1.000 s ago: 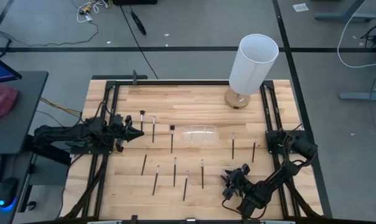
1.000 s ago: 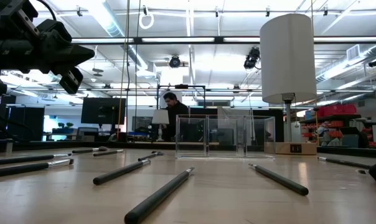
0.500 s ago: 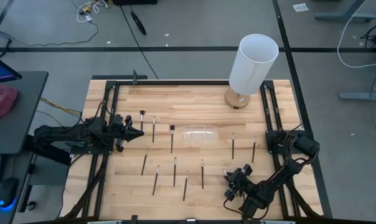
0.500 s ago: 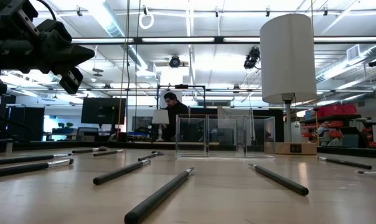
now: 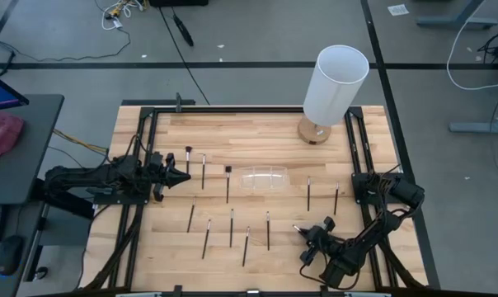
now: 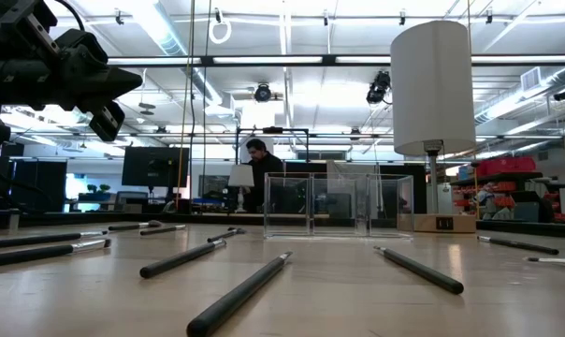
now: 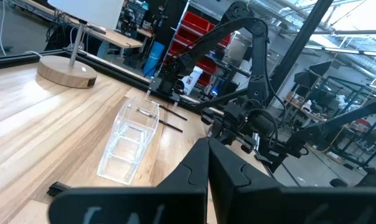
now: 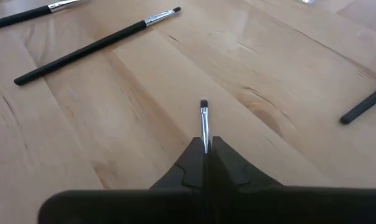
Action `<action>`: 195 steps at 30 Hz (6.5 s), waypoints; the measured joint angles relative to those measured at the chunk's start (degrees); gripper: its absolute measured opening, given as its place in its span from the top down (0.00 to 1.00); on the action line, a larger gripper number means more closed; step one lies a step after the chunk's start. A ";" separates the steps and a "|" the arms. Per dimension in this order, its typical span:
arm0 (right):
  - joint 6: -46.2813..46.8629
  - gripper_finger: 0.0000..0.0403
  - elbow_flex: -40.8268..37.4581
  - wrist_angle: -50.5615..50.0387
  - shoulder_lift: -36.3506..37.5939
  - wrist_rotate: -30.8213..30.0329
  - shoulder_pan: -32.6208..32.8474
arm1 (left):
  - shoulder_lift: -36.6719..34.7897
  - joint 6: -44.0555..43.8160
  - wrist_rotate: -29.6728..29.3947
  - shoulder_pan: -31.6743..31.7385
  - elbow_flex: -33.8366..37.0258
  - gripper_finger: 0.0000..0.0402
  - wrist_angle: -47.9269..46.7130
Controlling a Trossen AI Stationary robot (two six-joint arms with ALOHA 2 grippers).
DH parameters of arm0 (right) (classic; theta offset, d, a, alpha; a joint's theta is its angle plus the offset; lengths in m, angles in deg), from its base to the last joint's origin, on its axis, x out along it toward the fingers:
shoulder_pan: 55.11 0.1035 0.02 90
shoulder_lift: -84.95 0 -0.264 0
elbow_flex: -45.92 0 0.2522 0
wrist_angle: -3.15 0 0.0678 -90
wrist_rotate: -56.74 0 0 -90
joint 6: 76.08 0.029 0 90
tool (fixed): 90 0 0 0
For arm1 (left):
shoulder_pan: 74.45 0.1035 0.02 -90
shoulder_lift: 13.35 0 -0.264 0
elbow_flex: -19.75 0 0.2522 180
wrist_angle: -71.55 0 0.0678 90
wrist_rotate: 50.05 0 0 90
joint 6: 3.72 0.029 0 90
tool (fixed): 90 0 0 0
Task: Pick & Place Makeup Supplies
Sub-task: Put the black makeup brush into the transparent organizer
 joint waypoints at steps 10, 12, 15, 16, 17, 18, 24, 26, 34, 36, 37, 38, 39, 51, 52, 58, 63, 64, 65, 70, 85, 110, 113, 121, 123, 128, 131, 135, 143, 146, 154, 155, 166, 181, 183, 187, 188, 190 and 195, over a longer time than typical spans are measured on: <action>4.41 0.98 1.82 -1.48 -0.44 -2.60 -1.29 | 0.00 -0.46 0.00 0.00 0.00 0.99 0.02; 5.22 0.98 1.90 -1.28 -0.45 -2.99 -1.75 | 0.00 -0.46 0.01 -0.02 0.00 0.99 0.04; 5.28 0.99 2.16 -0.78 -0.57 -5.06 -2.23 | 0.00 -0.47 0.00 -0.02 0.00 0.99 0.04; 5.31 0.99 2.20 -0.66 -0.68 -5.90 -2.37 | 0.00 -0.48 0.01 0.00 0.00 0.99 0.05; 5.27 0.99 2.31 -0.54 -0.74 -6.32 -2.54 | 0.00 -0.48 0.02 -0.01 0.00 0.99 0.06; 5.19 0.99 2.35 -0.41 -0.74 -6.51 -2.75 | 0.00 -0.48 0.01 -0.01 0.00 0.99 0.05; 4.93 0.99 2.41 -0.39 -0.74 -7.70 -3.39 | 0.00 -0.50 0.01 -0.02 0.00 0.99 0.07; 4.74 0.99 2.40 -0.41 -0.81 -9.09 -3.55 | 0.00 -0.49 0.00 0.00 0.00 0.99 0.07; -2.88 0.99 2.40 5.29 -0.76 -11.34 -5.43 | 0.00 -0.43 -1.63 0.00 0.00 0.99 -0.07; -5.44 0.99 2.40 7.57 -0.74 -12.78 -6.02 | 0.00 -0.42 -1.66 -0.02 0.00 0.99 -0.07; -6.65 0.99 2.40 8.81 -0.72 -14.05 -6.26 | 0.00 -0.15 -1.63 -0.02 0.00 0.99 -0.07; -7.78 0.99 2.41 10.08 -0.70 -15.41 -6.48 | 0.01 0.70 -1.35 -0.02 0.00 0.99 -0.05; -8.93 0.99 2.44 11.26 -0.65 -16.51 -6.70 | 0.02 1.42 -0.78 -0.06 0.00 0.99 0.00; -29.66 0.99 2.48 27.04 3.93 -25.79 -10.94 | 3.09 11.36 -3.19 -9.23 0.00 0.99 6.37; -33.25 0.99 2.48 29.76 4.35 -25.78 -11.45 | 4.48 12.02 -4.24 -10.17 0.01 0.99 7.42; -59.05 0.99 2.50 50.11 5.73 -17.32 -15.12 | 17.48 14.40 -10.92 -14.20 0.00 0.99 15.84; -75.46 0.99 2.53 64.07 5.73 -6.23 -18.77 | 31.81 18.17 -13.28 -15.23 0.01 0.99 27.09; -77.65 0.99 2.53 65.89 5.73 -4.30 -19.41 | 34.70 18.99 -13.51 -15.21 0.00 0.99 29.74; -79.52 0.99 2.53 67.53 5.73 -2.55 -19.99 | 37.59 19.58 -13.59 -15.17 0.02 0.99 32.12; -84.85 0.99 2.55 72.53 5.73 6.88 -22.14 | 51.70 23.07 -13.57 -14.44 0.02 0.99 46.40; -87.92 0.99 -0.32 79.73 5.73 10.46 -22.56 | 86.79 35.38 -0.89 -14.53 -20.80 0.95 50.21; -88.24 0.99 -11.68 102.68 5.73 10.92 -22.39 | 97.03 44.59 2.13 -19.06 -32.74 0.43 60.03; -87.84 0.99 -11.66 102.61 5.73 10.91 -22.39 | 99.83 44.62 0.37 -19.08 -34.20 0.46 60.10; -87.55 0.99 -11.66 102.34 5.73 10.91 -22.40 | 103.62 42.77 0.69 -19.04 -37.32 0.53 62.54; -87.35 0.99 -11.66 102.26 5.73 11.00 -22.39 | 103.65 42.35 1.57 -19.04 -37.35 0.55 63.04; -87.26 0.99 -11.66 101.92 5.73 10.88 -22.41 | 103.49 41.17 2.56 -19.04 -37.35 0.60 64.86; -87.25 0.99 -11.66 101.75 5.73 10.88 -22.41 | 103.47 41.00 2.61 -18.94 -37.35 0.65 64.85; -87.23 0.99 -11.66 101.75 5.73 10.86 -22.41 | 103.47 40.87 2.57 -18.52 -37.35 0.73 64.70; -87.21 0.99 -11.66 101.73 5.73 10.86 -22.41 | 103.42 40.51 2.36 -17.95 -37.35 0.89 64.57; -87.19 0.99 -11.66 101.67 5.73 10.84 -22.41 | 103.38 41.55 2.93 -17.94 -37.35 0.96 64.20; -88.73 0.95 -11.66 101.15 5.89 10.13 -21.81 | 99.93 41.57 0.98 -18.32 -37.50 0.96 56.50; -89.09 0.94 -11.73 101.15 6.31 9.51 -21.50 | 98.42 41.59 0.02 -18.39 -37.51 0.97 53.99; -88.94 0.93 -19.51 95.50 18.26 -12.95 -11.87 | 79.03 41.26 -14.86 -17.66 -44.17 0.97 6.74; -72.77 0.96 -21.80 88.05 15.09 -14.50 -13.38 | 80.15 44.67 2.88 3.98 -69.34 0.97 -32.96; -72.08 0.96 -21.68 87.89 14.09 -14.36 -13.38 | 81.51 45.21 7.73 7.07 -69.29 0.97 -34.06; -71.31 0.96 -20.82 87.89 12.41 -14.37 -13.31 | 83.69 46.72 9.53 10.88 -67.71 0.97 -32.60; -71.32 0.96 -20.38 87.94 11.91 -14.25 -13.31 | 84.11 47.20 10.23 11.58 -67.47 0.97 -31.94; -71.38 0.96 -19.90 88.03 11.54 -13.23 -13.40 | 85.45 47.58 12.18 12.55 -67.23 0.96 -32.63; -72.81 0.96 -19.42 88.30 11.54 -12.88 -13.51 | 88.92 49.25 15.45 13.38 -67.34 0.96 -30.59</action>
